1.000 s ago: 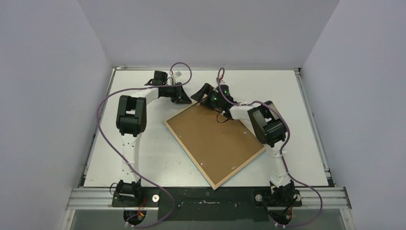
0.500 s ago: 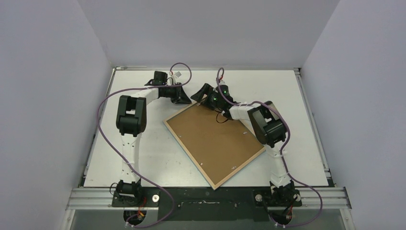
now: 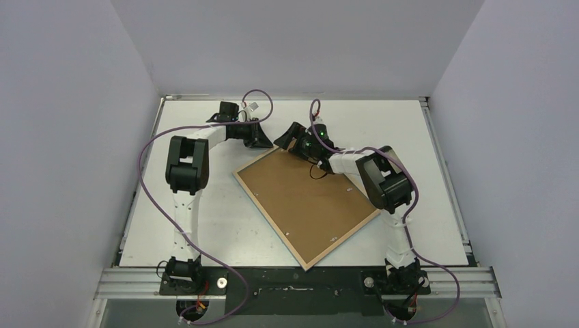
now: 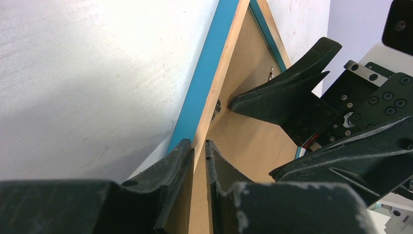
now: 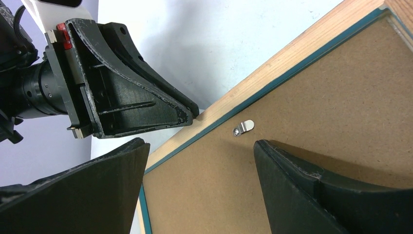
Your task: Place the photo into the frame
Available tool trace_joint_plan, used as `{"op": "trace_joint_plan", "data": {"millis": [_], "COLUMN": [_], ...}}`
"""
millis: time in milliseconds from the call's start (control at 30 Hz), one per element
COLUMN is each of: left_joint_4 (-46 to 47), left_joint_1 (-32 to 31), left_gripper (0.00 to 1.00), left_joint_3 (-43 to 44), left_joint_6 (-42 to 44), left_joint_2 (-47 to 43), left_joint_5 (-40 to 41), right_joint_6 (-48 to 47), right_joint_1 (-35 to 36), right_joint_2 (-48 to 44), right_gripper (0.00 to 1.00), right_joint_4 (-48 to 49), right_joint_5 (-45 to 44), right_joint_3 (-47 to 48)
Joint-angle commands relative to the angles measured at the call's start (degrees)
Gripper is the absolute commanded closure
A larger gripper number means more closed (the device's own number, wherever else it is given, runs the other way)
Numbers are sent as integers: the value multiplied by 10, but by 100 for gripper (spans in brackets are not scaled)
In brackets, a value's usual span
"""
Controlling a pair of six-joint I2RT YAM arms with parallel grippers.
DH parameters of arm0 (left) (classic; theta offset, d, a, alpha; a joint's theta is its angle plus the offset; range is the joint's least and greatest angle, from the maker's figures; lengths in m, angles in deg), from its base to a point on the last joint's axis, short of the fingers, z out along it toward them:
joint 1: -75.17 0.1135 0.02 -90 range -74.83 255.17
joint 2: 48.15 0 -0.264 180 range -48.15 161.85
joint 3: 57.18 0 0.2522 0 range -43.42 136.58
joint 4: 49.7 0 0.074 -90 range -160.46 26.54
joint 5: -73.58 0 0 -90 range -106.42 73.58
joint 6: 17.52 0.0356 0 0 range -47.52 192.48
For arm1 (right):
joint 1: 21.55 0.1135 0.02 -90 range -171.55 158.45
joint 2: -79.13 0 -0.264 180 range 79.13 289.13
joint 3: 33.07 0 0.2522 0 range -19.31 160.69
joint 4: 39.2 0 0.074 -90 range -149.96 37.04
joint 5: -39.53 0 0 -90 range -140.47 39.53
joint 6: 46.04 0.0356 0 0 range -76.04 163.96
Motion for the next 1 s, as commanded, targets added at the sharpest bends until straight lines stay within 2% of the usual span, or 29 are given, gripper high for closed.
{"op": "trace_joint_plan", "data": {"millis": [0, 967], "left_joint_4": [21, 28], "left_joint_1": [0, 0], "left_gripper": [86, 90], "left_joint_3": [-8, -14], "left_joint_6": [-1, -3], "left_joint_2": [0, 4], "left_joint_5": [-6, -11], "right_joint_6": [2, 41], "right_joint_1": [4, 6], "right_joint_2": [-2, 76], "right_gripper": [18, 19], "right_joint_4": [7, 51], "right_joint_5": [1, 50], "right_joint_3": [15, 81]}}
